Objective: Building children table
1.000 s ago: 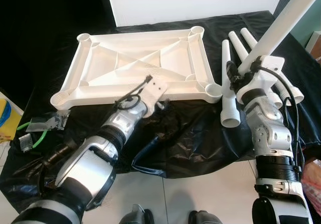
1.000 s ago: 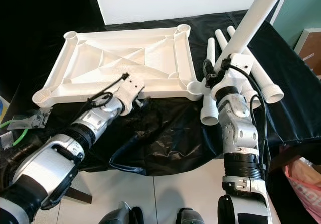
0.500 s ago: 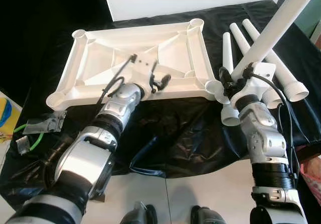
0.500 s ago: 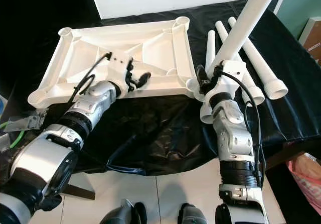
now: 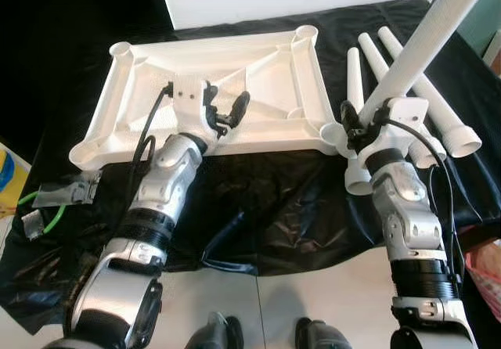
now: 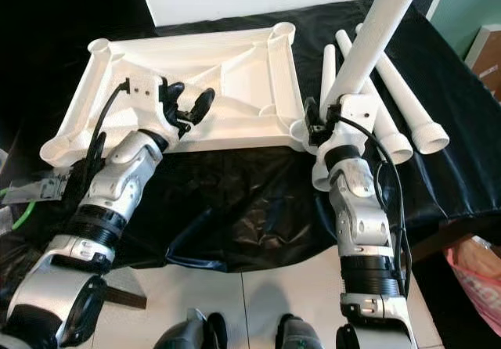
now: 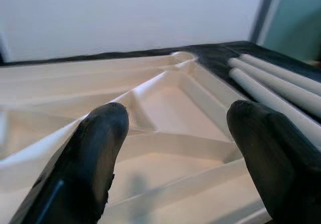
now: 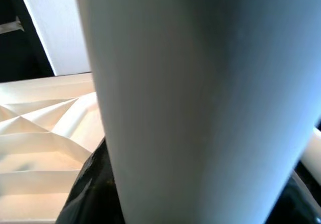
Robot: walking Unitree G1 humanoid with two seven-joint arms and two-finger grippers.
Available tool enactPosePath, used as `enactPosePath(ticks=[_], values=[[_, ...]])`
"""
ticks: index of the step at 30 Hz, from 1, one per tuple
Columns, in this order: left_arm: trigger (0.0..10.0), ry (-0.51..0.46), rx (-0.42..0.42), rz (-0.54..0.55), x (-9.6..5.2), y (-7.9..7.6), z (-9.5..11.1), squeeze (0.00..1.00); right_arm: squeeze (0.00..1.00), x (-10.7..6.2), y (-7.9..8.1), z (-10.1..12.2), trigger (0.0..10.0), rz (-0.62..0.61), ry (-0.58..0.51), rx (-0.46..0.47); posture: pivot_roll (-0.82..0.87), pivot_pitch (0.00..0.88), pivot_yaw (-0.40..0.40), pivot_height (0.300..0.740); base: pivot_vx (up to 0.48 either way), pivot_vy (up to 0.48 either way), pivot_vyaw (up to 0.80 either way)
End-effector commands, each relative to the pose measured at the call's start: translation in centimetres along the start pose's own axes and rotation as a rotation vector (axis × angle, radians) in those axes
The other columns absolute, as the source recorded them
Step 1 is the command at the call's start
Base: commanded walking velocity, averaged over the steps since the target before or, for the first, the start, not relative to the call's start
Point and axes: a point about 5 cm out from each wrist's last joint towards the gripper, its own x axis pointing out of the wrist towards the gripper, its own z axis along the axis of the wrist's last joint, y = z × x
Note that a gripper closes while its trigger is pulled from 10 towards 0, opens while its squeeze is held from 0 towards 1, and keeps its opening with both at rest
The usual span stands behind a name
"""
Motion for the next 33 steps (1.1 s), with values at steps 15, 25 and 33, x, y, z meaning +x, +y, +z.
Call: enactPosePath(ticks=[15,25,33], values=[[10.0,-0.050,0.140,0.115,-4.0,1.0,0.5,0.00,0.00,-1.1,1.6,-0.4,10.0,0.069,-0.060,0.008,-0.05,0.123,0.040,0.740,0.000,0.000,0.00],[10.0,-0.071,0.109,0.136,-4.2,1.6,1.6,0.00,0.00,-0.2,1.2,0.1,10.0,0.088,-0.088,-0.033,-0.03,0.110,0.019,0.740,0.000,0.000,0.00],[10.0,-0.071,0.102,0.137,-4.5,1.8,1.8,0.00,0.00,-0.1,0.6,0.0,10.0,0.073,-0.094,-0.063,-0.03,0.102,0.018,0.740,0.000,0.000,0.00]])
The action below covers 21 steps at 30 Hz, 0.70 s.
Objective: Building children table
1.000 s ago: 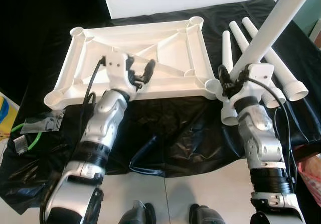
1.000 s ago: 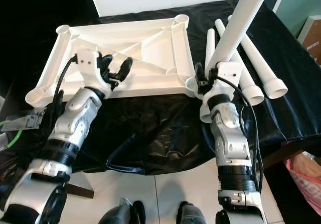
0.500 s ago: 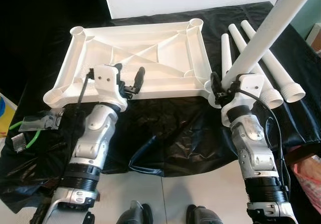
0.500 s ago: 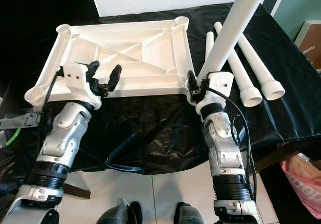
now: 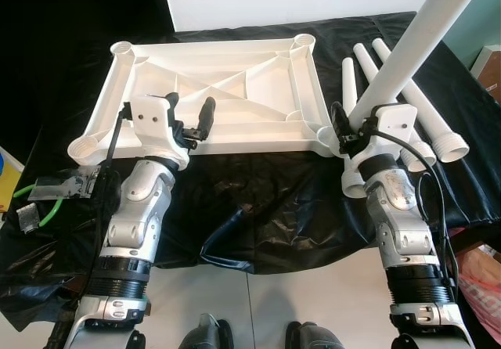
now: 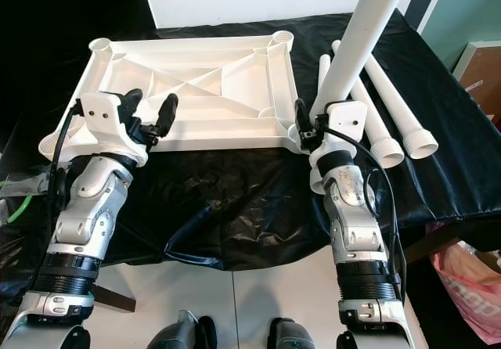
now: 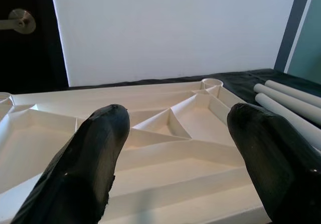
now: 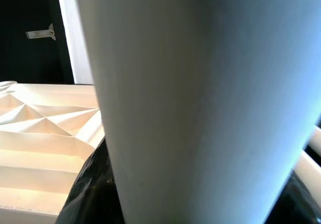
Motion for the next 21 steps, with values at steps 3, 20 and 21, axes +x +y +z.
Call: enactPosePath(ticks=[3,20,21], values=[[10.0,0.010,-0.004,0.063,-0.34,0.64,-0.06,0.00,0.00,0.04,-0.26,0.10,10.0,-0.009,-0.015,-0.012,-0.03,0.097,0.017,0.740,0.000,0.000,0.00],[10.0,0.005,-0.014,0.081,-0.39,1.01,0.24,0.00,0.00,0.23,-0.58,-0.40,10.0,0.007,-0.004,-0.044,-0.02,0.078,-0.002,0.740,0.230,0.000,0.00],[10.0,0.005,-0.014,0.081,-0.39,1.01,0.24,0.00,0.00,0.23,-0.58,-0.40,10.0,0.007,-0.004,-0.044,-0.02,0.078,-0.002,0.740,0.285,0.000,0.00]])
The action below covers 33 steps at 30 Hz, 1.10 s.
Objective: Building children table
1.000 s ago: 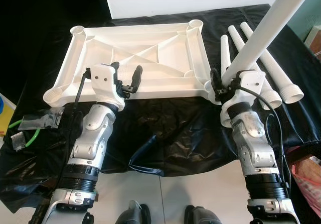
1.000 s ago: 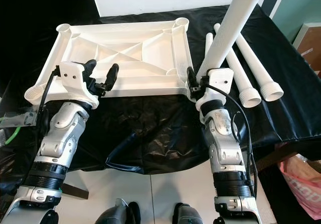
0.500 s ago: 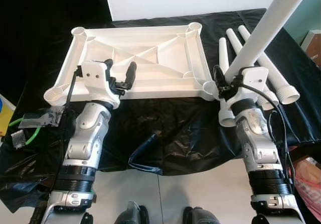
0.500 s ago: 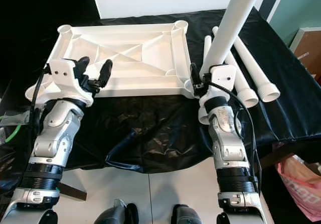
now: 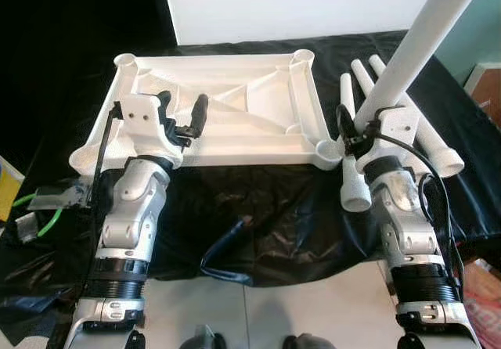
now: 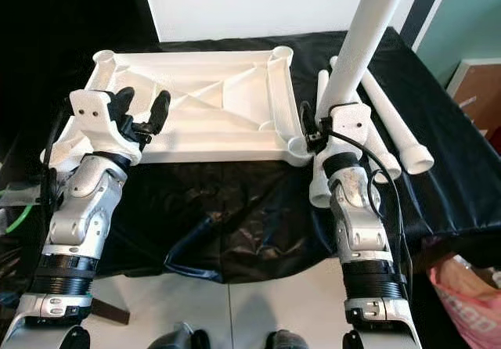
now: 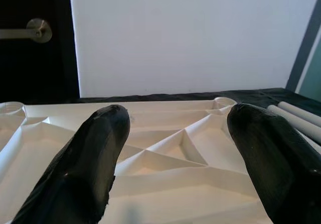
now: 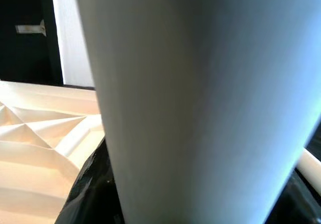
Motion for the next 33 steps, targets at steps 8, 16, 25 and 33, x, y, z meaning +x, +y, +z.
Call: enactPosePath(ticks=[8,16,25,33], values=[[10.0,0.008,0.000,0.049,-0.2,0.3,-0.1,0.00,0.00,0.2,0.1,0.2,10.0,0.010,-0.022,0.000,-0.02,0.078,-0.002,0.740,0.285,0.000,0.00],[10.0,0.001,-0.018,0.065,-0.8,0.4,0.1,0.00,0.00,0.3,-0.1,0.1,10.0,0.025,-0.012,-0.029,-0.02,0.097,-0.017,0.740,0.257,0.000,0.00],[10.0,0.018,-0.010,0.014,-0.9,-0.3,-0.1,0.00,0.00,0.3,-0.2,0.0,10.0,0.030,-0.006,-0.036,-0.02,0.111,-0.010,0.740,0.000,0.000,0.00],[10.0,0.115,0.010,-0.164,-1.2,-2.6,-1.6,0.00,0.00,0.3,-0.2,0.0,10.0,0.025,-0.003,-0.041,-0.03,0.119,0.005,0.740,0.000,0.000,0.00]])
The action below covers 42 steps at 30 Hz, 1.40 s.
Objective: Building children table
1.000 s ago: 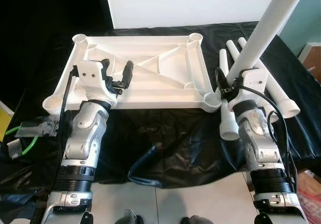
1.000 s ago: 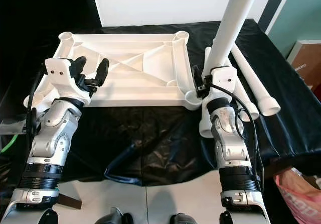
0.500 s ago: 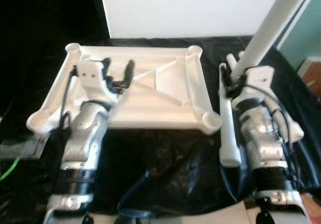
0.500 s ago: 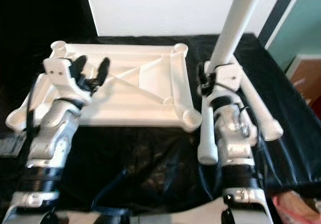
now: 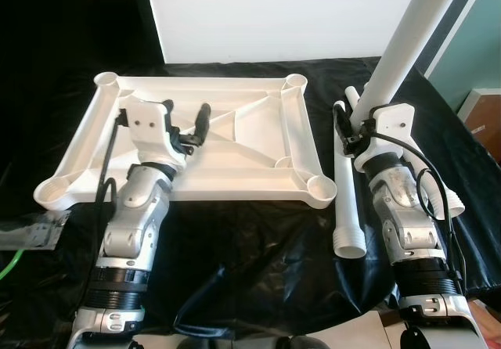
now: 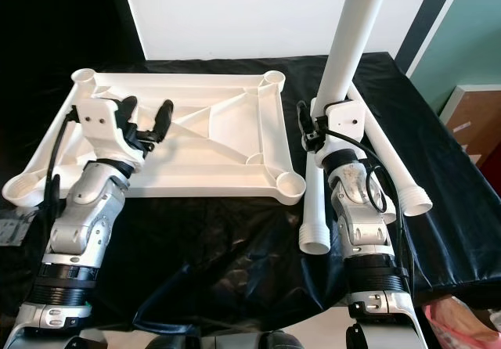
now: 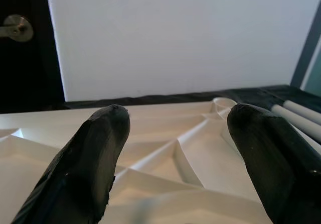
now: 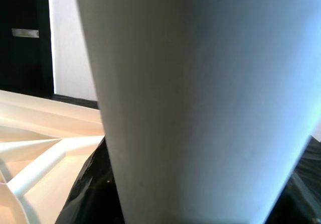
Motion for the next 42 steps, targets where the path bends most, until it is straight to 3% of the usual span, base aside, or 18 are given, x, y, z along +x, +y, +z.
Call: enactPosePath(ticks=[1,5,19,42], values=[[10.0,0.041,-0.003,-0.159,-0.21,-1.37,-0.71,0.00,0.00,-0.20,-0.24,0.07,10.0,-0.012,-0.003,-0.009,-0.04,0.123,0.024,0.740,0.000,0.000,0.00],[10.0,0.068,-0.020,-0.183,-0.14,-1.83,-1.15,0.00,0.00,-0.49,-0.40,-0.03,10.0,-0.027,0.002,-0.015,-0.04,0.122,0.027,0.740,0.000,0.000,0.00],[10.0,0.070,-0.051,-0.148,0.17,-1.24,-0.79,0.00,0.00,-0.86,-0.53,-0.22,10.0,-0.059,0.006,-0.012,-0.04,0.121,0.045,0.740,0.000,0.298,0.00],[10.0,0.065,-0.031,-0.154,0.19,-1.39,-0.44,0.00,0.00,-0.90,-0.42,-0.22,10.0,-0.060,0.006,-0.017,-0.04,0.116,0.043,0.740,0.000,0.258,0.00]])
